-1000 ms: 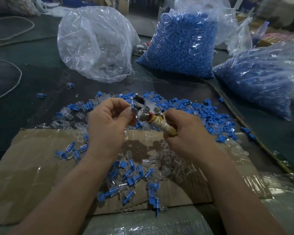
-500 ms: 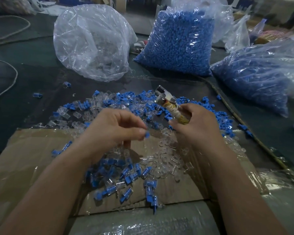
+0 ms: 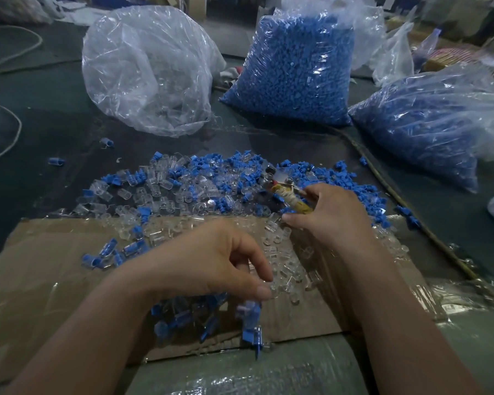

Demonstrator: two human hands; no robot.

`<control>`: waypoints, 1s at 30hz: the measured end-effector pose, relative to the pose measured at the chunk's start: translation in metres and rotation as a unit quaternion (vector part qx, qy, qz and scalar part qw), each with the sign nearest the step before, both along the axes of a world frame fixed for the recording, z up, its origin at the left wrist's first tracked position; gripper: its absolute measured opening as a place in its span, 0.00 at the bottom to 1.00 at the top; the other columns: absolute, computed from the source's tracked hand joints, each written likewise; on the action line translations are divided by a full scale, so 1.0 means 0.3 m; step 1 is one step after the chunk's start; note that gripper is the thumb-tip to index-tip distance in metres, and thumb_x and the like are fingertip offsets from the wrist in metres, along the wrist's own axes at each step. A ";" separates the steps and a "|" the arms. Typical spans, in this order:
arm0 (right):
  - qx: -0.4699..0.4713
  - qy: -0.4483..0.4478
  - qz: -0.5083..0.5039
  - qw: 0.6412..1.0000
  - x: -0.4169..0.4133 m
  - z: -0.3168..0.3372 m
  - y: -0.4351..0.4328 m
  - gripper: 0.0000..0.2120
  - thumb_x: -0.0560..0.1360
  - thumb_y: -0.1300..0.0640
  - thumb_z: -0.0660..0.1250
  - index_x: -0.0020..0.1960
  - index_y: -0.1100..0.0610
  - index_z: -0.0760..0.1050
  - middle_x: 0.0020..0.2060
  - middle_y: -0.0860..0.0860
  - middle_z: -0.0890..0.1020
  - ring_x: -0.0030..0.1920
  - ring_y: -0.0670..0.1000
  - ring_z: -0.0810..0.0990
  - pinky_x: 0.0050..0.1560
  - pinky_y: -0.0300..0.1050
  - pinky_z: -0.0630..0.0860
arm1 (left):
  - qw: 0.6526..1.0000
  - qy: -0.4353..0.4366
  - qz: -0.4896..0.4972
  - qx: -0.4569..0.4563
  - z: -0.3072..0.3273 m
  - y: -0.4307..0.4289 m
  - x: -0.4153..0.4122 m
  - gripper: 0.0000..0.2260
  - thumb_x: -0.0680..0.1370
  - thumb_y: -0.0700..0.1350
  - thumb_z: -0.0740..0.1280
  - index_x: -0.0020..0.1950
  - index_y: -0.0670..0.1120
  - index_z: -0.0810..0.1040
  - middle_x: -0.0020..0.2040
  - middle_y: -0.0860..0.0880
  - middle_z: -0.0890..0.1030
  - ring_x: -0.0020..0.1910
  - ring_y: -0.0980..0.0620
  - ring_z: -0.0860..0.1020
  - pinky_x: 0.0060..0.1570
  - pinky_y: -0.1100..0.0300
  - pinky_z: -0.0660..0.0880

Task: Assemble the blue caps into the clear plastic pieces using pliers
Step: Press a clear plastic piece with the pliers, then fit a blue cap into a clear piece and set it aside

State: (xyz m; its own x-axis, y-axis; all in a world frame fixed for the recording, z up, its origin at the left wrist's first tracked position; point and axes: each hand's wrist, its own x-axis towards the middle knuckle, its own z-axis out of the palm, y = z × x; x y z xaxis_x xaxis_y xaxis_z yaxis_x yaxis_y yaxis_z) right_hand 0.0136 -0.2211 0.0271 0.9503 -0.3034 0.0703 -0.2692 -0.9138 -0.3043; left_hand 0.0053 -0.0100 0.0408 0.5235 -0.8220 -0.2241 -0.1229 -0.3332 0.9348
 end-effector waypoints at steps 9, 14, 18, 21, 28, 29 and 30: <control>-0.002 0.062 0.002 0.998 0.008 -0.008 -0.009 0.33 0.64 0.39 0.73 0.64 0.52 0.70 0.57 0.50 0.76 0.53 0.51 0.73 0.46 0.45 0.67 | 0.981 -0.055 0.174 -0.070 0.010 0.001 0.006 0.11 0.61 0.53 0.69 0.38 0.48 0.82 0.29 0.49 0.79 0.26 0.58 0.75 0.30 0.69 0.74; -0.023 0.092 0.019 0.995 0.009 -0.016 -0.018 0.39 0.63 0.34 0.70 0.67 0.53 0.66 0.61 0.51 0.72 0.60 0.53 0.70 0.54 0.49 0.69 | 0.932 -0.061 0.342 -0.103 -0.004 0.016 0.040 0.04 0.70 0.41 0.69 0.35 0.45 0.79 0.23 0.53 0.76 0.21 0.63 0.70 0.23 0.73 0.67; -0.003 0.093 0.026 0.995 0.000 -0.021 -0.023 0.39 0.61 0.32 0.68 0.65 0.52 0.68 0.60 0.51 0.72 0.52 0.49 0.68 0.50 0.47 0.66 | 0.915 -0.064 0.382 -0.112 -0.005 0.018 0.046 0.05 0.71 0.41 0.69 0.35 0.46 0.79 0.22 0.52 0.76 0.20 0.62 0.68 0.21 0.72 0.66; 0.034 0.078 0.027 0.996 -0.004 -0.015 -0.016 0.37 0.64 0.32 0.66 0.66 0.51 0.67 0.62 0.50 0.70 0.54 0.48 0.68 0.53 0.47 0.66 | 0.906 -0.068 0.399 -0.120 -0.009 0.013 0.048 0.05 0.72 0.40 0.69 0.36 0.45 0.79 0.22 0.52 0.75 0.19 0.62 0.67 0.21 0.71 0.65; -0.012 -0.101 0.180 0.978 0.011 -0.011 0.090 0.12 0.73 0.46 0.65 0.54 0.48 0.79 0.72 0.51 0.62 0.73 0.50 0.51 0.71 0.50 0.44 | 0.881 -0.065 0.443 -0.151 -0.007 0.014 0.053 0.05 0.72 0.39 0.69 0.36 0.43 0.78 0.21 0.54 0.75 0.18 0.62 0.67 0.20 0.72 0.64; -0.028 -0.082 0.193 0.977 0.013 -0.022 0.101 0.11 0.73 0.47 0.65 0.53 0.48 0.79 0.73 0.52 0.60 0.73 0.50 0.49 0.71 0.52 0.42 | 0.880 -0.064 0.446 -0.151 -0.008 0.014 0.054 0.05 0.72 0.39 0.69 0.36 0.43 0.78 0.21 0.54 0.75 0.18 0.63 0.67 0.20 0.72 0.64; -0.040 -0.061 0.198 0.977 0.016 -0.033 0.108 0.11 0.74 0.46 0.65 0.53 0.48 0.79 0.73 0.52 0.58 0.74 0.50 0.47 0.71 0.53 0.41 | 0.880 -0.063 0.447 -0.150 -0.008 0.013 0.054 0.05 0.72 0.39 0.69 0.36 0.43 0.78 0.21 0.54 0.75 0.18 0.62 0.67 0.20 0.72 0.65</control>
State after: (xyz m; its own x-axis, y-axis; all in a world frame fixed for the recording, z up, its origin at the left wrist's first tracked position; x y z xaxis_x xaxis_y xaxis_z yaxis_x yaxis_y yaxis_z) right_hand 0.0184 -0.1888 0.0173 0.9751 0.0974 0.1991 0.1440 -0.9614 -0.2345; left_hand 0.0216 -0.0062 0.0383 0.9958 -0.0825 0.0387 -0.0461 -0.0894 0.9949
